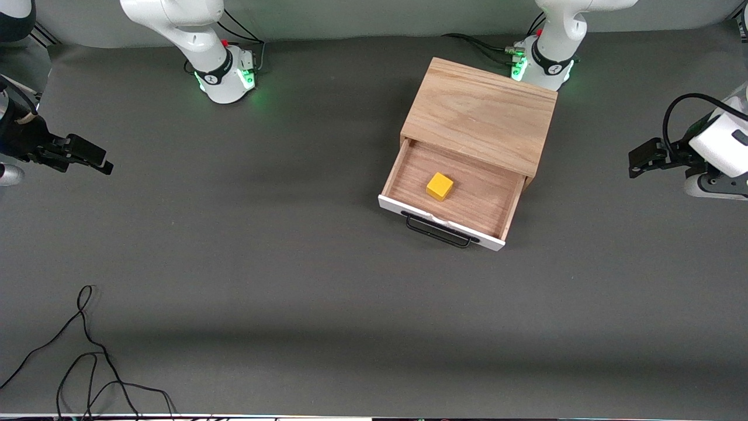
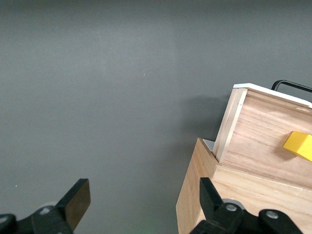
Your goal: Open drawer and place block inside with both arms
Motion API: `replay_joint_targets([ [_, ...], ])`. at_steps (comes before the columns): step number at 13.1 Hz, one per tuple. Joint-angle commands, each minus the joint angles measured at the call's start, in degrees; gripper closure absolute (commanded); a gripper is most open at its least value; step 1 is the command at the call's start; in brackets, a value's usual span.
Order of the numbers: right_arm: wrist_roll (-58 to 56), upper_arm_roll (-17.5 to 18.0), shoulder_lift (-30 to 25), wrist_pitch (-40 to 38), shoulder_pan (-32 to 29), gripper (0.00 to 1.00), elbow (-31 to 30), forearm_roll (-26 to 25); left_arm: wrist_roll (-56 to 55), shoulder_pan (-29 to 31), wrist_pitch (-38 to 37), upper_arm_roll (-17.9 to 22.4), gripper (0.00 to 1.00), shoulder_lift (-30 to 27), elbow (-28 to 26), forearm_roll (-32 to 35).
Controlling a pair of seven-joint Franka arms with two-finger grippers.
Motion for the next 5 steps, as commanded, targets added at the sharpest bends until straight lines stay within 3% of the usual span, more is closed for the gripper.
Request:
replay_joint_targets([
  [1,-0.7,-0.3,1.6,-0.9,0.4,0.0,2.2,-0.4,1.0,-0.3,-0.2,0.2,0.0,-0.6,-0.5,0.8],
  [5,-1.2,-0.3,1.8,-0.9,0.4,0.0,2.1,-0.4,0.8,-0.3,-0.1,0.2,0.0,-0.5,-0.5,0.7],
])
